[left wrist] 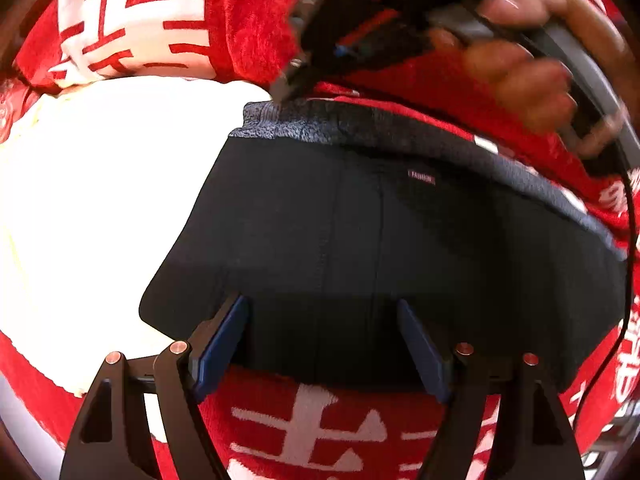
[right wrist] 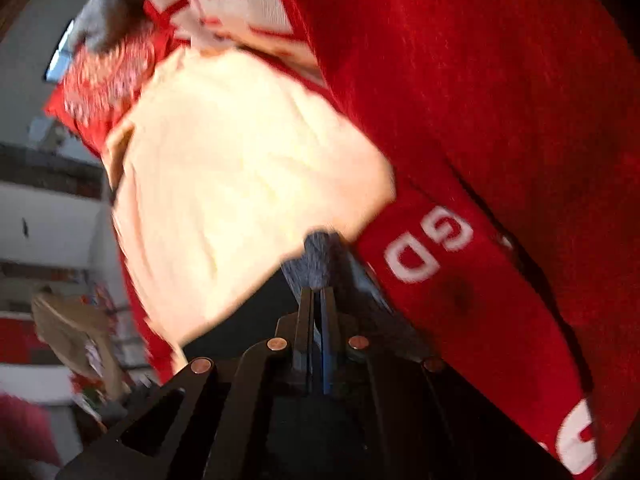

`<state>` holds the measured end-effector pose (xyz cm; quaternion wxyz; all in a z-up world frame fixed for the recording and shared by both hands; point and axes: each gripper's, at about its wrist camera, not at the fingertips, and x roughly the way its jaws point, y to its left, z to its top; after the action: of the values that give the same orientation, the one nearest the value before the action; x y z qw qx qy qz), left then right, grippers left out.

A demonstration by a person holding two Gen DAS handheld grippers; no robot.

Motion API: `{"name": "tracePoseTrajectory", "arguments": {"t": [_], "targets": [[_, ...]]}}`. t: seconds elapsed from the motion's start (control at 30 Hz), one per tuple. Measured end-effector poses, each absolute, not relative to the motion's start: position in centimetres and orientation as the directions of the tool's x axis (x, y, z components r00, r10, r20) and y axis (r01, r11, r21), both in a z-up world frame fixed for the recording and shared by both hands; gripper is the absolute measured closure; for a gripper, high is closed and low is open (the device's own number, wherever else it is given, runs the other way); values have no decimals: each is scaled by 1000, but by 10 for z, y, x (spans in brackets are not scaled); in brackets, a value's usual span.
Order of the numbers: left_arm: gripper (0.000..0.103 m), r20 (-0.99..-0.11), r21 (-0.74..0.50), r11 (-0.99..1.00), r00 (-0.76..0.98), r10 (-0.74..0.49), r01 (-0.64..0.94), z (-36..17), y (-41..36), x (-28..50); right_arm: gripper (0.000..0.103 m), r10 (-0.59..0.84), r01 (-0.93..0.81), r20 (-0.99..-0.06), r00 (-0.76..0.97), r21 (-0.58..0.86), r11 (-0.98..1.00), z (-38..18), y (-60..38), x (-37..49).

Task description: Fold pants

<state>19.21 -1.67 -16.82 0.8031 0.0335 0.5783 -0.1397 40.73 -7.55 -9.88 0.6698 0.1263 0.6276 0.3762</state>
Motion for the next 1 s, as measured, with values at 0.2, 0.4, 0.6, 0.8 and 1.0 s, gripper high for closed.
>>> {"name": "tracePoseTrajectory", "arguments": {"t": [0.2,0.4,0.6,0.8,1.0], "targets": [[25,-949,-90,955,267,-168,281,-162,-22,195,100,585,-270,-810,54,552,789,-104,-75,403],[25,-945,-117,929,247,-213,352,-138,-50,214,95,540,-224,-817,201,498,838,-63,-167,329],[25,-937,-162,828,180,-300,536,-133,-154,219,93,380,89,-904,194,402,911,-96,-309,243],[25,-961,-86,872,192,-201,482,-187,-216,259,93,300,288,-946,127,324,901,-165,-373,200],[25,-961,-22,905,242,-136,424,-189,-218,280,87,234,386,-944,232,310,869,-177,-421,211]]}}
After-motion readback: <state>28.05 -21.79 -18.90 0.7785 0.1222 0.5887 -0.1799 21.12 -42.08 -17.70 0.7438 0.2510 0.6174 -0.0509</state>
